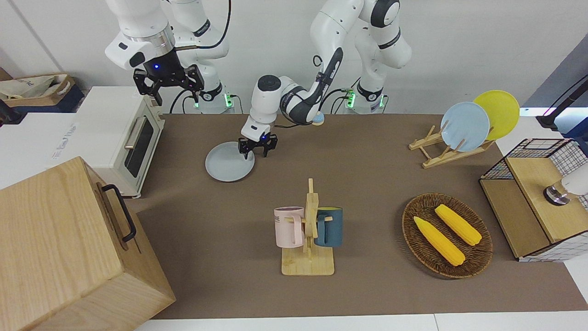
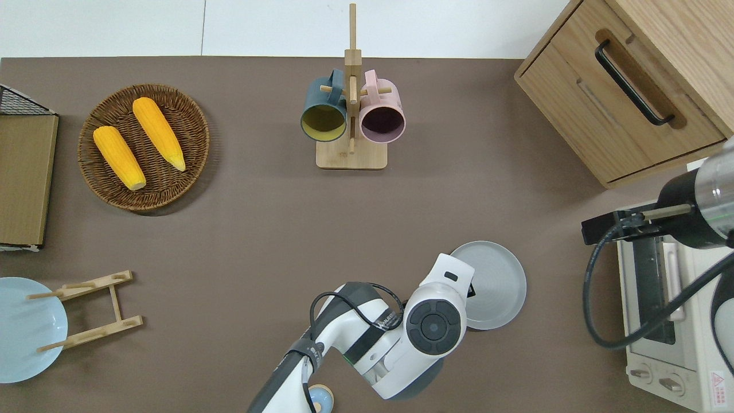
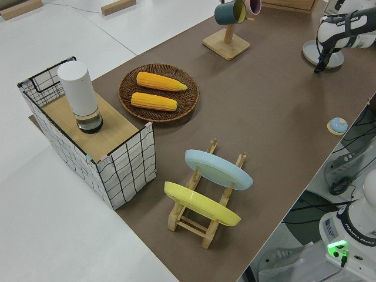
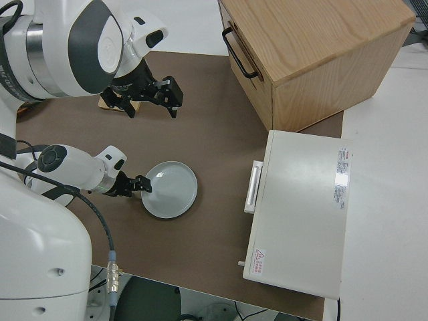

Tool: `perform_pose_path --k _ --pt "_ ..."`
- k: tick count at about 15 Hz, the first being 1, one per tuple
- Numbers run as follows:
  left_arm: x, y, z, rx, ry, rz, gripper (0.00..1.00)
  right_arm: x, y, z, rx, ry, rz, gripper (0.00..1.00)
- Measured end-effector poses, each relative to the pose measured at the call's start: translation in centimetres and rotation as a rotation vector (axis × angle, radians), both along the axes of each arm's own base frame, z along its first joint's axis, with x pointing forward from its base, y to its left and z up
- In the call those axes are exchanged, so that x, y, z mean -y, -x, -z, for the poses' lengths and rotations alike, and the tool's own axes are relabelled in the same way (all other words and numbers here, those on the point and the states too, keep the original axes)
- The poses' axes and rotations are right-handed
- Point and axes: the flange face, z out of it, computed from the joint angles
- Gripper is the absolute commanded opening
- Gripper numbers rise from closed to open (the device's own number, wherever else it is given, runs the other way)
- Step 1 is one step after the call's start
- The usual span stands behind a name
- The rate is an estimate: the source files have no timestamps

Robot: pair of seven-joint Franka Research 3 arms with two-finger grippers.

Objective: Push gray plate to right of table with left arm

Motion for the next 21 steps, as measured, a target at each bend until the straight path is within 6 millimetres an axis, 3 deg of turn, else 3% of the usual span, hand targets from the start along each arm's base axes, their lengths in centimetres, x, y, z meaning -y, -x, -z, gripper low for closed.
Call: perform_pose_path --k 4,7,8,10,17,21 --pt "-4.1 -4.0 -3.7 0.007 -0.004 0.017 0.86 0.0 0.0 0.0 0.0 0.0 0.0 0.983" --pt "-8.1 -5.6 -6.4 -0.023 -0.013 0.084 0.9 0.0 0.0 0.0 0.0 0.0 0.0 0.983" --pt "-10.4 -6.2 -7.4 -0.035 -0.026 0.107 0.92 0.0 0.0 0.0 0.0 0.0 0.0 0.983" --pt "-13.2 -7.0 -8.1 -0.063 -0.051 0.135 0.97 0.0 0.0 0.0 0.0 0.0 0.0 0.983" --pt "-27.2 -11.6 -12.3 -0.146 -0.089 0.248 0.98 0.0 0.0 0.0 0.0 0.0 0.0 0.983" --pt "-33.8 -13.8 -14.7 -0.127 -0.087 0.313 0.99 0.0 0.0 0.0 0.0 0.0 0.0 0.983"
